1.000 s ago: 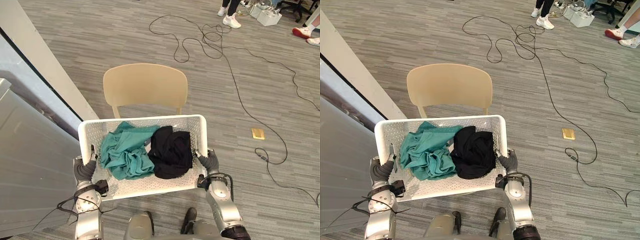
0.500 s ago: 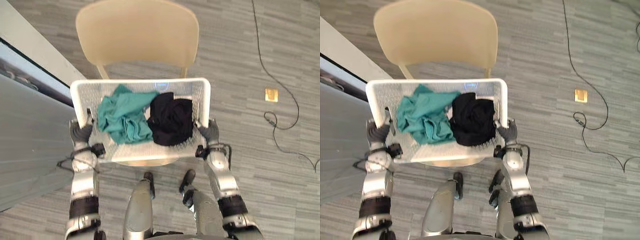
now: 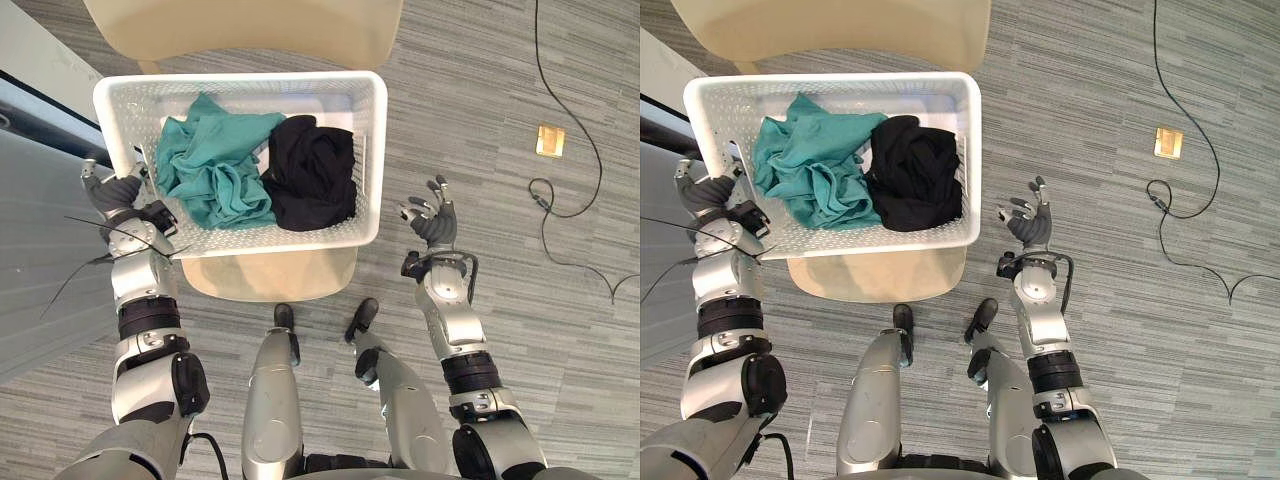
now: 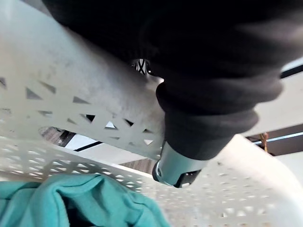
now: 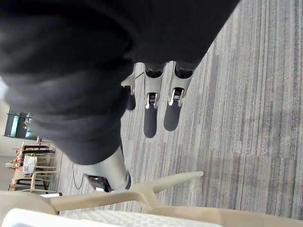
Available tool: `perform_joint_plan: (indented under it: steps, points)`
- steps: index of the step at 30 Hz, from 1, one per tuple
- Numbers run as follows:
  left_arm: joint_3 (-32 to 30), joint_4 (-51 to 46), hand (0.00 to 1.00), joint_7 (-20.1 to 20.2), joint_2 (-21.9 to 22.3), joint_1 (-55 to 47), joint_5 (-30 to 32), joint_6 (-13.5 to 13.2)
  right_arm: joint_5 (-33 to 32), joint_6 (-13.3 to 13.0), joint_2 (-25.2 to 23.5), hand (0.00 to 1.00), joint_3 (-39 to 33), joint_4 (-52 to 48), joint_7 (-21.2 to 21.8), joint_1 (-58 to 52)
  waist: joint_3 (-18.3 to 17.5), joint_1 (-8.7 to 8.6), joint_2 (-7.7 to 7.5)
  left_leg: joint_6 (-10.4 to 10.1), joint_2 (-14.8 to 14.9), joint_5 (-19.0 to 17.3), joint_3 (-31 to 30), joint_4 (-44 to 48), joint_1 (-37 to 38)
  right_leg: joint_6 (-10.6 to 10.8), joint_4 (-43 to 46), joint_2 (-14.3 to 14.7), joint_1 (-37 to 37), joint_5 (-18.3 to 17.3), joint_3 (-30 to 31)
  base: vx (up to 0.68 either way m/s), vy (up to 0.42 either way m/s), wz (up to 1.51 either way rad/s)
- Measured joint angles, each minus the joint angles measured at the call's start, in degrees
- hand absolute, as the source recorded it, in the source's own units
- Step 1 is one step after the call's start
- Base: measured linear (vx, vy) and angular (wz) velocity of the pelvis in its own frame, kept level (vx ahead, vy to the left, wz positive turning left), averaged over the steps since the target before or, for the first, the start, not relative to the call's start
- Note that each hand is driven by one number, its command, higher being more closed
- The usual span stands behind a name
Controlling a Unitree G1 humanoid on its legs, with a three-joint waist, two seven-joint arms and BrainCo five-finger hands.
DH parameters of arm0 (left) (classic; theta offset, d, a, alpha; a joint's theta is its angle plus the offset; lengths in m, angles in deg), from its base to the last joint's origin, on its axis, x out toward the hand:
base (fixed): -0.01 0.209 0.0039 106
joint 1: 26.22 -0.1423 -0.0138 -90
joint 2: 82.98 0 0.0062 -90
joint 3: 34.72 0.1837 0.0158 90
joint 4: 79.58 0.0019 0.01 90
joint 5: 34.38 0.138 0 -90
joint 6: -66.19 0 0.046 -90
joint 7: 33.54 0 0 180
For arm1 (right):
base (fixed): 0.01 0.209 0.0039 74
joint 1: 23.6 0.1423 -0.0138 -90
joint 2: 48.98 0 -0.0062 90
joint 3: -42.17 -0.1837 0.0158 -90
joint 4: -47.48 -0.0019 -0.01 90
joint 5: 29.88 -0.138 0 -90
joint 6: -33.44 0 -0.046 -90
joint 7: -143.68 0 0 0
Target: Pick up the laundry basket with both hands and put the clothes into the washing machine.
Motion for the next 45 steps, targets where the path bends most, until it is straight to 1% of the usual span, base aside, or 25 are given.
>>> perform_joint_plan:
  steps: [2, 5, 6, 9, 14, 19, 22, 24, 25, 27, 30, 31, 32, 33, 34, 35, 36, 37, 38, 39, 40, 41, 43, 44, 45]
  points:
    - [-2.38, -0.47, 0.00, -0.11, -0.43, 0.67, 0.01, -0.01, 0.00, 0.73, -0.02, 0.00, -0.66, -1.17, 0.91, -1.39, 0.00, 0.10, 0.00, -0.09, 0.01, 0.05, 0.11, 0.01, 0.01, 0.00, 0.00, -0.03, 0.06, 0.00, -0.05, 0.01, 0.012, 0.02]
    - [-3.31, -1.16, 0.00, 0.81, -3.13, 0.59, 0.18, 0.19, 0.05, 1.39, 0.03, 0.00, -1.34, -2.25, 2.16, -3.87, 0.00, 0.12, 0.00, -0.10, 0.03, 0.05, 0.31, 0.02, 0.10, 0.00, 0.00, -0.08, 0.19, 0.00, -0.10, 0.00, 0.000, 0.00]
    - [-4.23, -2.42, 0.00, 1.67, -3.55, 0.27, 0.55, 0.71, 0.12, 1.94, -0.02, 0.00, -1.66, -2.93, 2.68, -4.90, 0.00, 0.16, 0.00, -0.10, 0.03, 0.05, 0.35, 0.03, 0.14, 0.00, 0.00, -0.10, 0.27, 0.00, -0.13, 0.00, 0.000, 0.00]
    - [-5.21, -2.60, 0.00, 2.99, -4.45, -0.31, 0.89, 1.81, 0.20, 2.07, -0.01, 0.00, -2.41, -3.17, 3.48, -6.79, 0.00, 0.17, 0.00, -0.10, 0.09, 0.05, 0.58, 0.04, 0.75, 0.00, 0.02, -0.12, 0.88, 0.00, -0.19, 0.01, 0.008, 0.01]
    - [-4.92, -8.06, 0.00, 8.05, -4.68, -5.76, 3.52, 3.48, 0.69, 3.41, -0.16, 0.00, -4.40, -3.33, 4.96, -9.26, 0.00, 0.20, 0.00, -0.10, 0.23, 0.05, 1.52, 0.04, 1.65, -0.01, 0.35, -0.25, 1.23, -0.01, -0.08, 0.01, 0.016, -0.05]
    - [-4.92, -9.29, 0.00, 7.64, -4.76, -7.47, 5.61, 4.05, 1.33, 4.11, -0.16, 0.00, -4.86, -3.31, 5.79, -11.58, 0.00, -0.01, 0.00, -0.10, 0.40, 0.05, 1.72, 0.02, 2.84, -0.05, 0.50, -0.18, 2.26, -0.07, -0.11, 0.00, 0.001, -0.01]
    - [-4.95, -14.86, 0.00, 5.82, -3.26, -12.02, 6.32, 3.85, 2.48, 4.07, -0.16, 0.00, -5.89, -3.37, 5.80, -14.16, -0.01, -0.37, 0.01, -0.09, 0.39, 0.05, 2.20, 0.12, 3.78, -0.50, 2.25, -0.64, 2.27, -1.01, -0.06, -0.01, 0.009, -0.03]
    - [-5.17, -17.85, 0.00, 4.33, -1.22, -17.67, 6.32, 3.15, 3.28, 4.10, -0.25, 0.00, -6.00, -3.69, 5.99, -17.87, -0.01, -0.36, 0.00, -0.06, 0.41, -0.01, 3.24, 0.41, 6.11, -0.43, 5.21, -1.46, 2.96, -2.94, 0.23, 0.02, -0.002, -0.07]
    - [-5.16, -18.79, 0.00, 4.29, -0.20, -19.72, 6.32, 2.92, 3.39, 4.15, -0.28, 0.00, -6.02, -3.85, 6.17, -19.03, -0.01, -0.41, 0.00, 0.01, 0.41, -0.11, 3.59, 0.63, 7.05, -0.49, 6.35, -1.76, 3.37, -3.61, 0.33, 0.03, -0.026, -0.18]
    - [-5.19, -22.61, 0.00, 4.95, 4.64, -29.51, 6.33, 2.21, 3.94, 4.46, -0.87, 0.00, -6.78, -5.47, 7.76, -23.18, 0.00, -0.42, 0.04, 0.10, 1.36, -2.05, 5.82, 2.60, 12.53, -0.67, 11.40, -2.22, 5.90, -6.46, 1.82, 0.03, -0.028, -0.47]
    - [-5.10, -22.70, 0.00, 6.47, 8.41, -37.11, 5.86, 1.44, 5.16, 4.44, -1.13, 0.00, -8.23, -5.66, 8.60, -24.58, -0.13, -0.50, 0.05, 0.37, 2.42, -4.26, 7.96, 4.48, 16.73, -0.74, 16.06, -2.64, 7.17, -8.78, 2.74, -0.03, -0.025, -0.51]
    - [-5.08, -22.71, 0.00, 6.97, 9.90, -39.08, 4.74, 0.64, 5.17, 4.44, -1.14, 0.00, -8.36, -5.20, 8.78, -24.53, -0.16, -1.49, 0.07, 0.97, 2.53, -4.99, 8.24, 5.28, 16.91, -0.53, 17.37, -2.82, 6.86, -9.00, 2.73, -0.11, -0.009, -0.13]
    - [-4.92, -22.72, 0.00, 7.04, 11.10, -39.64, 3.90, 0.31, 5.17, 4.49, -1.18, 0.00, -8.70, -4.52, 9.31, -24.44, -0.42, -1.60, 0.11, 1.03, 2.55, -4.97, 8.57, 4.71, 16.89, 0.69, 16.29, -2.29, 6.88, -8.26, 3.42, -0.15, -0.016, -0.17]
    - [-4.95, -22.85, 0.00, 7.22, 13.08, -40.28, 1.89, -0.69, 5.18, 4.65, -1.67, 0.00, -9.34, -3.80, 9.68, -24.32, -1.91, -1.17, 0.33, 1.03, 3.53, -4.96, 9.66, 3.19, 16.91, 1.06, 20.18, -2.36, 5.98, -9.89, 3.74, -0.14, -0.003, 0.02]
    - [-4.33, -22.88, 0.00, 7.71, 14.19, -40.68, -0.38, -1.51, 5.17, 4.64, -2.28, 0.00, -9.29, -3.68, 9.68, -25.13, -2.17, -1.45, 0.06, 1.04, 2.77, -4.96, 9.35, 3.73, 17.49, 1.45, 31.30, -5.04, 5.56, -13.70, 4.15, -0.10, -0.023, 0.14]
    - [-3.09, -23.21, 0.00, 8.23, 15.14, -42.18, -2.33, -2.42, 5.16, 4.64, -2.85, 0.00, -8.91, -3.48, 9.73, -26.55, -3.53, -1.26, -0.86, 1.04, 1.58, -4.96, 9.17, 4.01, 18.13, 3.99, 38.76, -6.52, 6.37, -15.80, 6.63, -0.09, -0.107, 0.44]
    - [-1.80, -25.14, 0.00, 8.25, 16.85, -45.38, -4.55, -3.00, 5.15, 4.63, -3.63, 0.00, -7.47, -3.51, 9.90, -28.29, -6.21, -1.09, -1.58, 1.04, 0.73, -4.96, 8.32, 4.93, 17.85, 6.85, 41.85, -6.85, 8.66, -17.90, 11.03, -0.06, -0.155, 0.40]
    - [-1.41, -26.29, 0.00, 8.26, 18.15, -46.68, -5.60, -3.42, 5.14, 4.62, -3.85, 0.00, -6.97, -3.51, 9.92, -28.69, -7.34, -0.98, -1.56, 1.03, 0.58, -4.95, 7.76, 5.51, 17.47, 8.38, 40.87, -6.13, 9.55, -19.15, 12.58, -0.08, -0.229, 0.54]
    - [0.28, -27.88, 0.00, 8.18, 20.92, -48.89, -7.31, -4.53, 5.10, 4.58, -3.75, 0.00, -6.64, -3.50, 9.95, -29.17, -9.38, -0.33, -0.37, 0.70, 0.55, -4.76, 6.36, 5.71, 16.94, 9.12, 38.34, -4.27, 11.10, -20.95, 14.37, -0.06, -0.153, 0.54]
    - [2.98, -28.91, 0.00, 8.16, 23.43, -51.25, -9.03, -5.30, 5.07, 4.55, -3.23, 0.00, -6.55, -3.46, 9.69, -30.11, -12.41, 0.81, 0.46, 0.08, 0.50, -3.82, 5.79, 4.36, 16.34, 8.77, 33.06, -2.68, 13.43, -23.82, 15.55, -0.06, -0.187, 0.47]
    - [4.87, -29.22, 0.00, 7.99, 24.00, -52.45, -9.60, -6.00, 5.07, 4.36, -3.22, 0.00, -6.42, -3.44, 9.56, -30.37, -14.05, 1.82, 0.21, 0.05, 0.10, -3.01, 5.91, 3.78, 15.62, 7.05, 30.42, -2.52, 14.12, -25.47, 15.87, -0.06, -0.203, 0.33]
    - [7.51, -29.16, 0.00, 8.24, 23.82, -54.11, -10.51, -6.48, 4.81, 3.86, -3.13, 0.00, -6.37, -3.13, 9.40, -29.94, -15.47, 2.98, -0.02, 0.06, -0.68, -1.48, 5.56, 3.49, 14.24, 4.25, 26.49, -2.57, 15.17, -27.81, 15.23, -0.12, -0.275, 0.32]
    - [10.51, -28.52, 0.00, 8.38, 23.83, -55.24, -10.98, -6.45, 3.33, 3.64, -1.40, 0.00, -6.40, 0.32, 8.55, -26.89, -15.99, 2.72, 2.12, -0.99, -0.59, 0.80, 2.31, 2.19, 12.22, 2.57, 21.87, -1.08, 16.97, -27.66, 11.78, -0.16, -0.226, 0.73]
    - [11.40, -28.52, 0.00, 8.77, 23.79, -55.34, -11.27, -6.59, 3.09, 3.68, -0.49, 0.00, -6.42, 3.25, 8.09, -25.68, -16.04, 2.52, 2.38, -2.13, -0.79, 3.06, 0.97, -0.59, 12.54, 1.48, 19.82, -0.62, 18.19, -26.62, 9.40, -0.15, -0.154, 0.86]
    - [11.51, -28.45, 0.00, 9.19, 23.78, -55.46, -11.32, -6.68, 3.07, 3.78, -0.18, 0.00, -6.43, 4.28, 8.06, -25.66, -15.98, 2.34, 2.27, -2.70, -0.82, 4.32, 0.92, -2.12, 13.16, 1.00, 18.99, -0.48, 18.85, -26.08, 8.31, -0.15, -0.181, 0.91]
